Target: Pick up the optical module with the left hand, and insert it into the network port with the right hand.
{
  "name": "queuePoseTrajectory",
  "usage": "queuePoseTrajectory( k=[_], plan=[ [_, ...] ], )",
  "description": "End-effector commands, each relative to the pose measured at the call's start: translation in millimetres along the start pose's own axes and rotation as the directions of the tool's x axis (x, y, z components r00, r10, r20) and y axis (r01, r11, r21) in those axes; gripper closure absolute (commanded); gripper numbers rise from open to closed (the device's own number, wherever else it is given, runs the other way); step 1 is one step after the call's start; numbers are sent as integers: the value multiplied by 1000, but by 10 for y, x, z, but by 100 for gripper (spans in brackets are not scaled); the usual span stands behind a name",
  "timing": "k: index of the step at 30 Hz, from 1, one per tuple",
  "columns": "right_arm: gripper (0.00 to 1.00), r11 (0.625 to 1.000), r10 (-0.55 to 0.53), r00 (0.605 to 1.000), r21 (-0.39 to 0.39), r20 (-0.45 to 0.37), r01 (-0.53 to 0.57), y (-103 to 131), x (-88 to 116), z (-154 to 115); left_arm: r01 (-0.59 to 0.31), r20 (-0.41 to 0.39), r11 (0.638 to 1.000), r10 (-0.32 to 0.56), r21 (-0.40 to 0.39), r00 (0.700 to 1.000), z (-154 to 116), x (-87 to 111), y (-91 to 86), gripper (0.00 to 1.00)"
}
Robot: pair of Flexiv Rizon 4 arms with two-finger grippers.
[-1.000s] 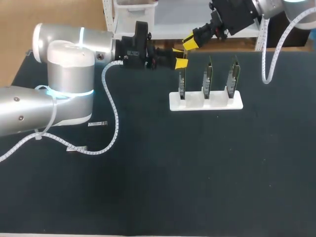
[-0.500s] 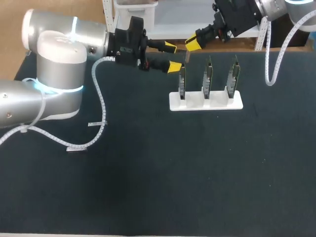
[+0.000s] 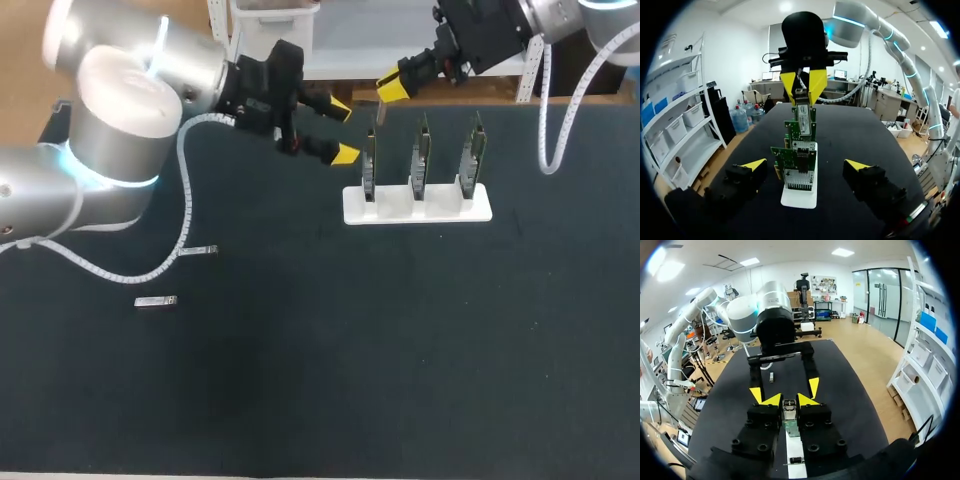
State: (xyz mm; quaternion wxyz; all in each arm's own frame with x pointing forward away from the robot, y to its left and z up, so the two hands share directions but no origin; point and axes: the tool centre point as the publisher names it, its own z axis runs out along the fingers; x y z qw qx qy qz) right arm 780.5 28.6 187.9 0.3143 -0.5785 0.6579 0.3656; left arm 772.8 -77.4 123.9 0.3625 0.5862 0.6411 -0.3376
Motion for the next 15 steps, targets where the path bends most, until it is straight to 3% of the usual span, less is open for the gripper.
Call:
queuePoseTrajectory(
  k=[1,9,15],
  plan=[
    [100,1000,-4,1000,7,6,4,42,30,-27,-10,-77,1000,11,12,997,46,18,93,0],
    [100,1000,-7,1000,11,20,7,31,50,-58,-15,-155,1000,12,-18,988,66,124,182,0],
    [100,1000,-7,1000,15,23,7,29,61,-70,-39,-195,999,41,12,980,100,201,113,0]
  ],
)
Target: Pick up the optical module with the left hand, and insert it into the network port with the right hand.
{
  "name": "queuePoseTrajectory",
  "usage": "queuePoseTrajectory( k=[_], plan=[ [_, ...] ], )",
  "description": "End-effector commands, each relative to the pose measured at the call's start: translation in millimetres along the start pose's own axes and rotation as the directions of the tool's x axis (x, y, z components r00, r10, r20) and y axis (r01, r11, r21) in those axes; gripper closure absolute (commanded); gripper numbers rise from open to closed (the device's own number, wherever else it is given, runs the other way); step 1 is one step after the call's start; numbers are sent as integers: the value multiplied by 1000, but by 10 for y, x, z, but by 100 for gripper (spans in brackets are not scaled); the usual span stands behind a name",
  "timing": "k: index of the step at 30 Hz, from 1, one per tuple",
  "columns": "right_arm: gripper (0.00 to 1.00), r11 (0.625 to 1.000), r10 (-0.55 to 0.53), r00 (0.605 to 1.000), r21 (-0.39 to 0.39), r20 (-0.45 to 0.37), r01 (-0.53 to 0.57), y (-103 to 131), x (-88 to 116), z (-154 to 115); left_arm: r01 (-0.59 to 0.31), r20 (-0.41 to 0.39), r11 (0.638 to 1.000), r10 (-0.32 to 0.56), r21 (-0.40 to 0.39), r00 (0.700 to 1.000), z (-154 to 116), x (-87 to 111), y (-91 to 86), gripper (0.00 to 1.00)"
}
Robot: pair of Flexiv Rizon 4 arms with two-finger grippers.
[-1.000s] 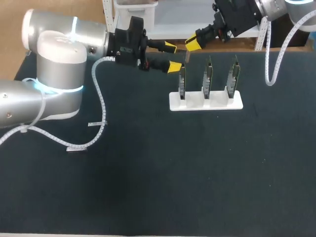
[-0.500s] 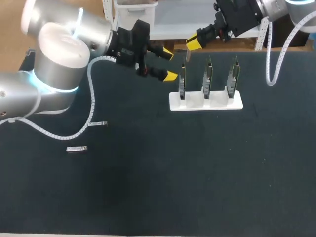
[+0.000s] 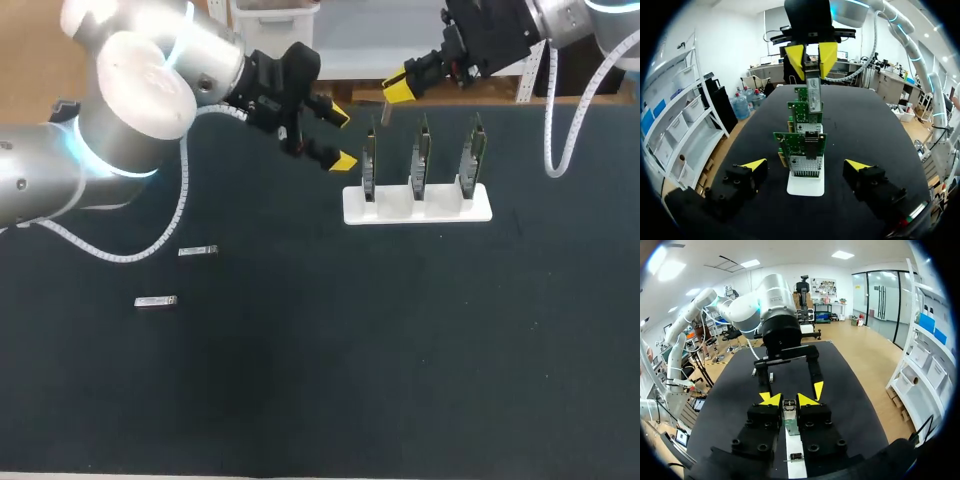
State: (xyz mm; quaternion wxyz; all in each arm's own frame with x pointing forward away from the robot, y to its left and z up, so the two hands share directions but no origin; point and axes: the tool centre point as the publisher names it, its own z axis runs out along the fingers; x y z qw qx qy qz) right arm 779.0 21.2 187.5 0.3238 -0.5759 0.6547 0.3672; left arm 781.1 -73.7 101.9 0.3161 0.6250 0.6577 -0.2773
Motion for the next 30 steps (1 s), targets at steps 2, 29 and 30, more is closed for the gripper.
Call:
queuePoseTrajectory(
  k=[2,29,30],
  plan=[
    [100,1000,0,1000,7,5,0,19,18,-11,2,-34,1000,-1,20,999,15,15,9,0],
    [100,1000,-5,1000,5,-3,5,29,-5,15,-12,-114,999,17,41,993,112,178,-49,0],
    [100,1000,-6,1000,6,-4,6,30,-6,17,-10,-113,999,14,38,994,111,179,-48,0]
  ],
)
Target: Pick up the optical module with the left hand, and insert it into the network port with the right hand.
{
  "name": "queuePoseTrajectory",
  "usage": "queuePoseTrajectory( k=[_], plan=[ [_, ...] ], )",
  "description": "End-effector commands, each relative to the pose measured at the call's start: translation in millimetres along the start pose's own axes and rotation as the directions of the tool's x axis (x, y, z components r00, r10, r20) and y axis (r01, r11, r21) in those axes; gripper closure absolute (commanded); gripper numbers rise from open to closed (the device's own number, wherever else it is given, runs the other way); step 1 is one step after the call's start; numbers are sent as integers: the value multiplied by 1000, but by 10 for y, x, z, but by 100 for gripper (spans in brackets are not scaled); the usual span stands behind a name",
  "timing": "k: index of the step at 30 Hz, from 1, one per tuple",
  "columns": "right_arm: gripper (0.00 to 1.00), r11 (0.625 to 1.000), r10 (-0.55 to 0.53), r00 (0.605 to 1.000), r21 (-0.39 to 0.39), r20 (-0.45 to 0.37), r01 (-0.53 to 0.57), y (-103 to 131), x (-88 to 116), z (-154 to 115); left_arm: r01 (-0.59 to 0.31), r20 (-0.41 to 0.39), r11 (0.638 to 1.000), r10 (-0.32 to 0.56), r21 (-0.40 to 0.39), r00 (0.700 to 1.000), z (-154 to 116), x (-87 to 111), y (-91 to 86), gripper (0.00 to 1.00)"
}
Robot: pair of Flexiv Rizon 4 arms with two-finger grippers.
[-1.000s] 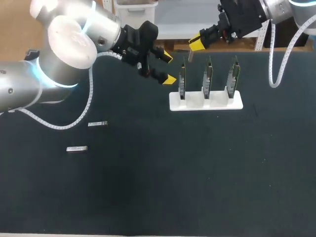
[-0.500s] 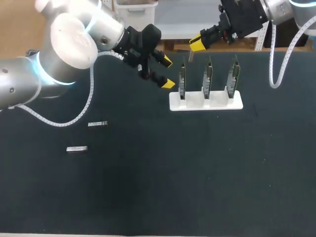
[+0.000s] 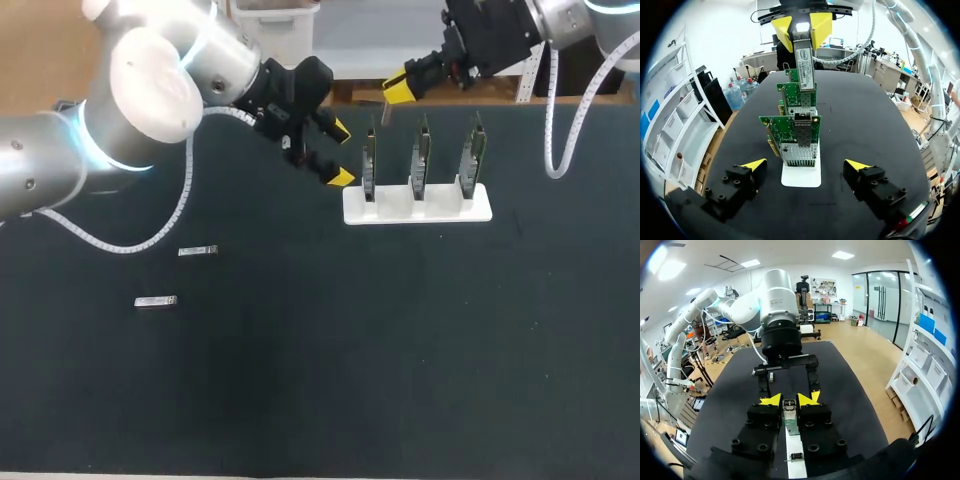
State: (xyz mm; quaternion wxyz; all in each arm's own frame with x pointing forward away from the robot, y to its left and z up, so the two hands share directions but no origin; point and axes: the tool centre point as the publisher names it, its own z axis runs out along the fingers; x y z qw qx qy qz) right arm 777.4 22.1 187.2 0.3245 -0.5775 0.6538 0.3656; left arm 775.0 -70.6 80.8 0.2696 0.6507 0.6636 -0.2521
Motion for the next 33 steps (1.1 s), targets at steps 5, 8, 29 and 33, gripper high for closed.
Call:
queuePoseTrajectory(
  k=[5,8,29,33],
  plan=[
    [100,1000,-3,1000,1,-5,3,23,-9,18,5,2,1000,-5,-1,1000,-7,-2,25,0],
    [100,1000,-4,1000,0,-4,4,25,-15,23,4,5,1000,-4,-3,1000,-10,-2,25,0],
    [100,998,-53,998,-32,-43,51,-28,-60,97,-1,5,1000,1,-8,1000,-11,-3,24,0],
    [100,998,-57,997,-39,-49,55,-36,-59,107,-1,5,1000,1,-8,1000,-11,-3,24,0]
  ],
)
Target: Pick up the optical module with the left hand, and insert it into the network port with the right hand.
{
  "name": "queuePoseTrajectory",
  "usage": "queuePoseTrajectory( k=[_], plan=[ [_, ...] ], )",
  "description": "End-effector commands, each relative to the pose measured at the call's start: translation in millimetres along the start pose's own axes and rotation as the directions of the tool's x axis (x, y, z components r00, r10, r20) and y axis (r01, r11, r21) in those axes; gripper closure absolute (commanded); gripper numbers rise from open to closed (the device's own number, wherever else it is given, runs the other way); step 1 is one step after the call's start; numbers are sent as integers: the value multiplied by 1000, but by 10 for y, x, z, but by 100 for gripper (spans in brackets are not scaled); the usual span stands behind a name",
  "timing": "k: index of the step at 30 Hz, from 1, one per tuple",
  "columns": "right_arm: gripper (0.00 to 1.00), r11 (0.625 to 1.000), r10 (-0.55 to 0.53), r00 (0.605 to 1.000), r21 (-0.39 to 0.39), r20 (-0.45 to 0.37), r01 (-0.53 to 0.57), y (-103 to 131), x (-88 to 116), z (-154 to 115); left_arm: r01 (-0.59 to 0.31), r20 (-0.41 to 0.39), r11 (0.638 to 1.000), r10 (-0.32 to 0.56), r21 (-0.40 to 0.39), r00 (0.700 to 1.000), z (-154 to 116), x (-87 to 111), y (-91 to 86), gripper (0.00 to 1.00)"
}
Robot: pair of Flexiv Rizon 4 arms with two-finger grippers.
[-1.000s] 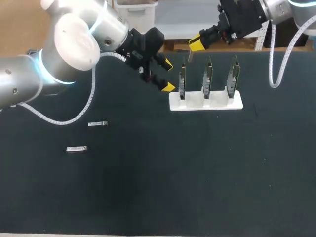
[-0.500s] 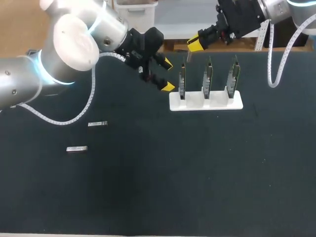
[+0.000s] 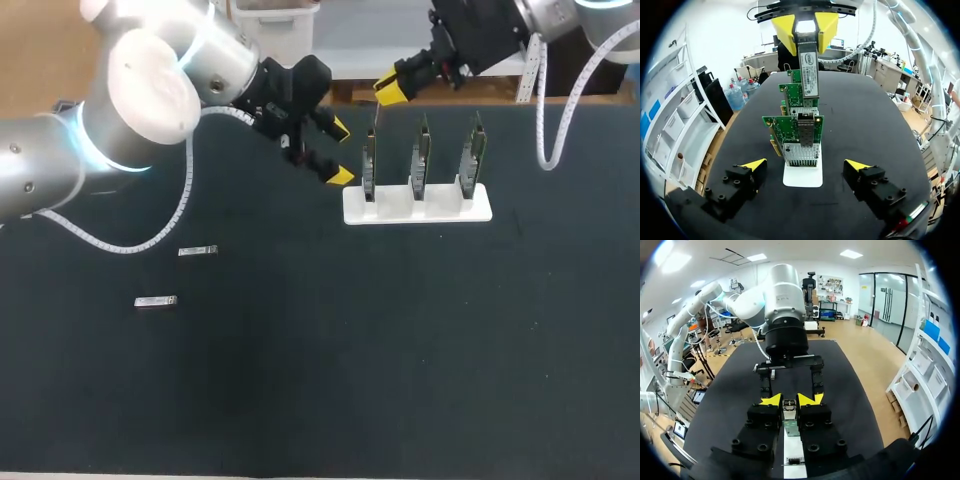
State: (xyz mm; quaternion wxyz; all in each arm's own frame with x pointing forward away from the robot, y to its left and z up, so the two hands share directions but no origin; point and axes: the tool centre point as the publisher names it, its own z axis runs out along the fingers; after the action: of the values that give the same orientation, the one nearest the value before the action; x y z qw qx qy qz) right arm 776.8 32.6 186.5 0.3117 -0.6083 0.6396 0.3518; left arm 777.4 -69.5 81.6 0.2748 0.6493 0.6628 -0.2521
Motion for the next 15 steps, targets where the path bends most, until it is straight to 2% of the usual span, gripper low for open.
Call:
queuePoseTrajectory(
  k=[1,15],
  plan=[
    [100,1000,0,1000,-12,-5,0,-50,-7,17,1,-3,1000,-1,0,1000,1,-5,1,0],
    [100,1000,-3,999,-16,-42,2,-81,25,126,1,-3,1000,-1,0,1000,1,-5,1,0]
  ],
)
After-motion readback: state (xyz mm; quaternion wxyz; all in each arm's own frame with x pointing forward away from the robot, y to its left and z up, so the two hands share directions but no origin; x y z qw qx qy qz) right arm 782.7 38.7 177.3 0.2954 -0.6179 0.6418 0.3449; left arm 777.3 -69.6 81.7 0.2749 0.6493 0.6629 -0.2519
